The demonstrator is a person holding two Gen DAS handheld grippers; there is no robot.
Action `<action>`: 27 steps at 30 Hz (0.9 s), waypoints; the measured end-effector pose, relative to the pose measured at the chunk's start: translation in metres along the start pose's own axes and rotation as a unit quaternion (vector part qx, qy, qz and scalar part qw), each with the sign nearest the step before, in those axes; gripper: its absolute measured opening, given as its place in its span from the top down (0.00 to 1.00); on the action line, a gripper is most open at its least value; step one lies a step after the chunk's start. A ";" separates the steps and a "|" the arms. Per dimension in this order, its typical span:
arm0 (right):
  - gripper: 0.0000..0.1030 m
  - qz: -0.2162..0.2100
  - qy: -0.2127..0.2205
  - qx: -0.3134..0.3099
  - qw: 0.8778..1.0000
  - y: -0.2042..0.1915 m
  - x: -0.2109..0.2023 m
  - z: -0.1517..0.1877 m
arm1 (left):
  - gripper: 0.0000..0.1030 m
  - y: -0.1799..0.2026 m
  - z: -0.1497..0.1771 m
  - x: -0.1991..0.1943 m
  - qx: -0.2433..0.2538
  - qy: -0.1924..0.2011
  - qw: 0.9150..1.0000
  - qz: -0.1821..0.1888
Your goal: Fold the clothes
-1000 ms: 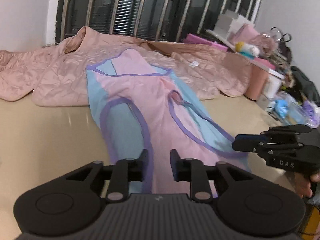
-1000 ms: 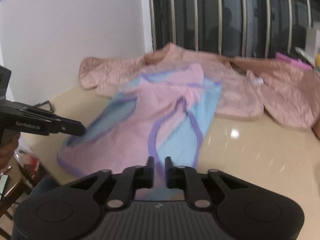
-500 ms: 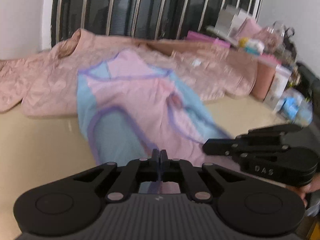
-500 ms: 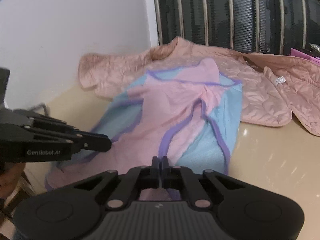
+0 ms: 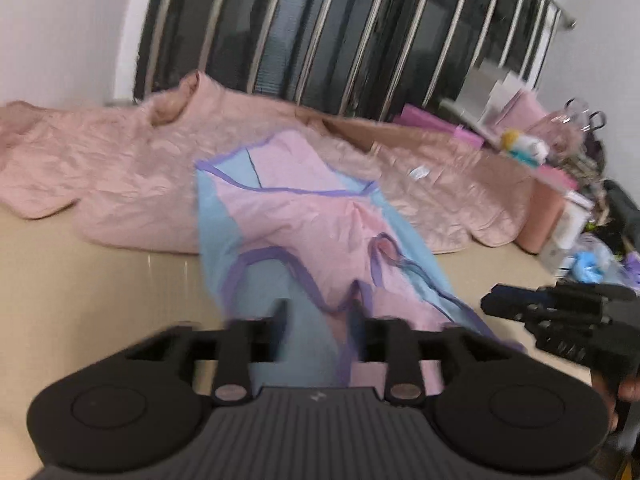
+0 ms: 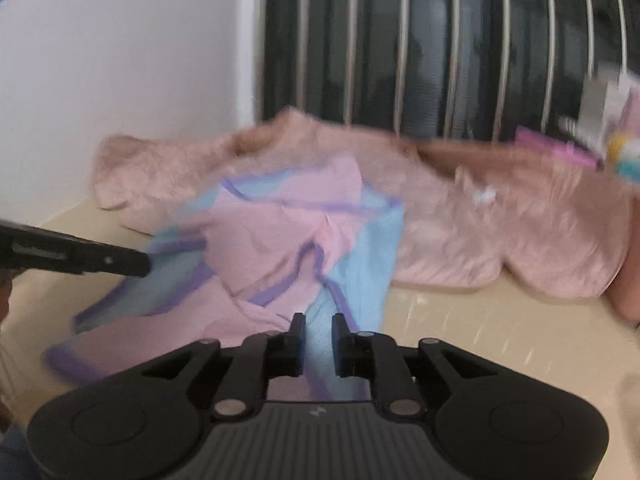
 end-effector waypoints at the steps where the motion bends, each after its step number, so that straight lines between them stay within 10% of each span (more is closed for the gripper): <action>1: 0.81 -0.011 0.000 -0.002 1.000 -0.004 -0.011 0.004 | 0.59 0.000 0.007 -0.010 0.006 0.001 1.000 0.004; 9: 0.82 -0.035 -0.036 0.003 0.999 -0.024 -0.033 0.048 | 0.61 0.026 0.049 -0.050 0.104 0.026 0.994 -0.026; 12: 0.96 -0.039 -0.039 0.018 0.998 -0.025 -0.028 0.057 | 0.97 0.034 0.058 -0.039 0.142 0.014 0.989 -0.047; 17: 0.96 -0.003 -0.053 -0.006 0.999 -0.026 -0.028 0.062 | 0.90 0.027 0.053 -0.054 0.111 0.006 0.994 0.022; 20: 0.96 -0.005 -0.053 0.001 0.999 -0.024 -0.030 0.063 | 0.66 -0.001 0.034 -0.048 0.093 0.003 0.996 0.002; 27: 0.95 -0.002 -0.055 0.000 0.998 -0.024 -0.030 0.063 | 0.67 0.008 0.035 -0.019 0.197 -0.007 0.980 0.038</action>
Point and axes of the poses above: each gripper's, at about its wrist camera, not at the fingertips, and x roughly the way its jaws point, y to its right, z to its underside, the point moved 10 cm from there along x, roughly the way its jaws point, and after that the axes turned 14 degrees about -z, right-handed, at the moved point
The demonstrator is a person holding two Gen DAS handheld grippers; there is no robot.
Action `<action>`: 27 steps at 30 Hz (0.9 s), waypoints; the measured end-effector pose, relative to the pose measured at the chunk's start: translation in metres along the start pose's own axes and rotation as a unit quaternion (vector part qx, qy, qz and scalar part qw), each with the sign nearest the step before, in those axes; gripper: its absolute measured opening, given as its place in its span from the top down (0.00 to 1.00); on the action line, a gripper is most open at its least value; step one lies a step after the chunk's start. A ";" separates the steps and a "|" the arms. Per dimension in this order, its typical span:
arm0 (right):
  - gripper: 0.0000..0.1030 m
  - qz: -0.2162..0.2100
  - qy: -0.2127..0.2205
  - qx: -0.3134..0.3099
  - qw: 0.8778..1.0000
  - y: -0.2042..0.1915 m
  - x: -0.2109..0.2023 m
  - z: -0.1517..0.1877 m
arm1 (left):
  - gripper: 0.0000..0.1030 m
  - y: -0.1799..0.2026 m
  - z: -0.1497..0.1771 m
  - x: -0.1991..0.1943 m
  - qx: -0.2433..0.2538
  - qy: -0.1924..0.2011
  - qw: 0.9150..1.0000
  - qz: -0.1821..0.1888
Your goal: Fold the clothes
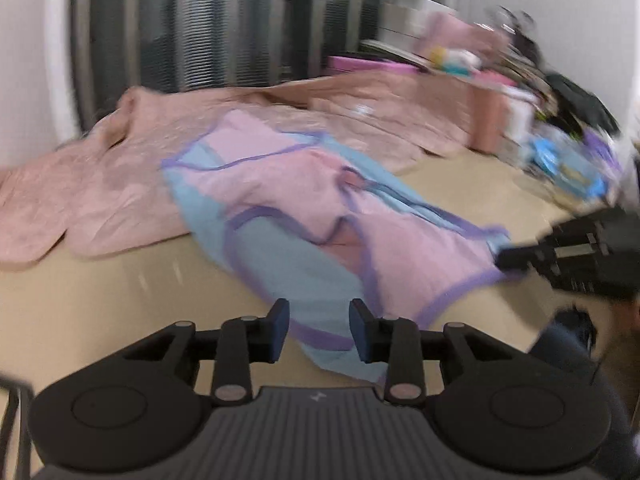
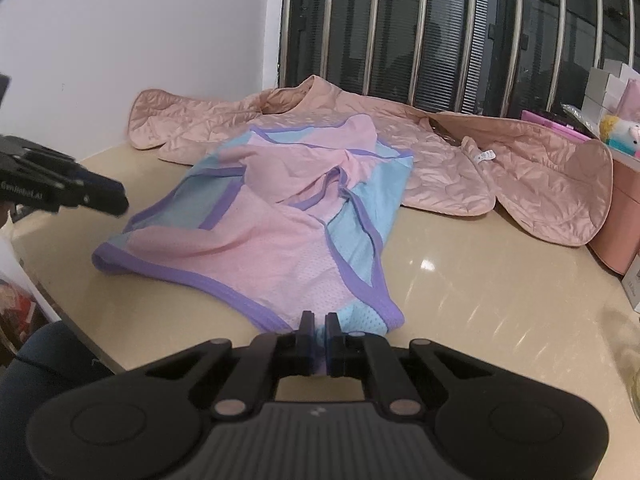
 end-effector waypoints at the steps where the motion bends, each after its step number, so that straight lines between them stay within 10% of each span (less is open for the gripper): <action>1: 0.96 0.001 0.000 0.000 1.000 0.000 0.000 0.000 | 0.67 0.005 0.001 0.000 0.023 0.005 1.000 0.005; 5: 0.95 0.001 0.004 0.006 1.000 0.001 -0.001 0.001 | 0.72 0.019 0.014 0.009 0.082 -0.014 0.997 -0.004; 8: 0.95 0.001 0.004 0.004 1.000 0.000 -0.001 0.001 | 0.97 0.016 0.017 0.010 0.073 -0.022 0.997 -0.006; 18: 0.95 0.003 0.011 0.005 1.000 0.000 -0.001 0.001 | 0.93 -0.035 0.014 -0.005 -0.119 -0.014 0.990 -0.077; 27: 0.95 0.008 0.015 0.004 1.000 0.000 -0.002 0.001 | 0.77 0.004 0.005 0.004 0.004 -0.017 0.999 -0.027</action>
Point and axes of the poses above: each gripper's, at about its wrist camera, not at the fingertips, and x roughly the way its jaws point, y to its right, z to its underside, the point moved 10 cm from there along x, roughly the way its jaws point, and after that the axes turned 14 degrees about -z, right-handed, at the moved point
